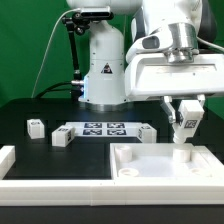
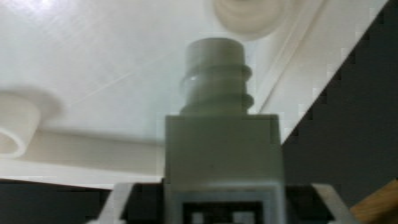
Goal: Assemble one leg
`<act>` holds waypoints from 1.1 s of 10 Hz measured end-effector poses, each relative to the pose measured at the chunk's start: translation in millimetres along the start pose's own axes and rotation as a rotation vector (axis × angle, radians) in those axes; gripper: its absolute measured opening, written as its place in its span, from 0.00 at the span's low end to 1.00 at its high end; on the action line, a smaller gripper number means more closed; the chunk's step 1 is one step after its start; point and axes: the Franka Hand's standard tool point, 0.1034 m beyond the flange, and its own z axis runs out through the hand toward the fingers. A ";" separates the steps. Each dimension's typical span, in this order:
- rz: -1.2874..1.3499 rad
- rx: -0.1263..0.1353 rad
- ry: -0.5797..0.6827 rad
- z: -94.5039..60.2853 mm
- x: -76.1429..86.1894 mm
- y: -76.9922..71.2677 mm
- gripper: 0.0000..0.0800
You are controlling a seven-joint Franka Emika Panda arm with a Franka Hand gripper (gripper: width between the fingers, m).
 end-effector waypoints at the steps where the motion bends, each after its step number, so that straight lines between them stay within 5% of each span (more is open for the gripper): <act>1: -0.006 0.006 -0.002 6.5 11.6 -2.0 0.36; 2: -0.008 0.013 -0.002 9.3 23.1 -4.8 0.36; 6: -0.011 0.011 0.000 9.5 22.7 -3.0 0.36; 11: -0.088 -0.009 0.056 30.3 64.9 21.7 0.36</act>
Offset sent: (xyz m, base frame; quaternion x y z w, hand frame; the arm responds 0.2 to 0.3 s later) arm 0.0000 0.0000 0.0000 0.0000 0.0000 0.0000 1.0000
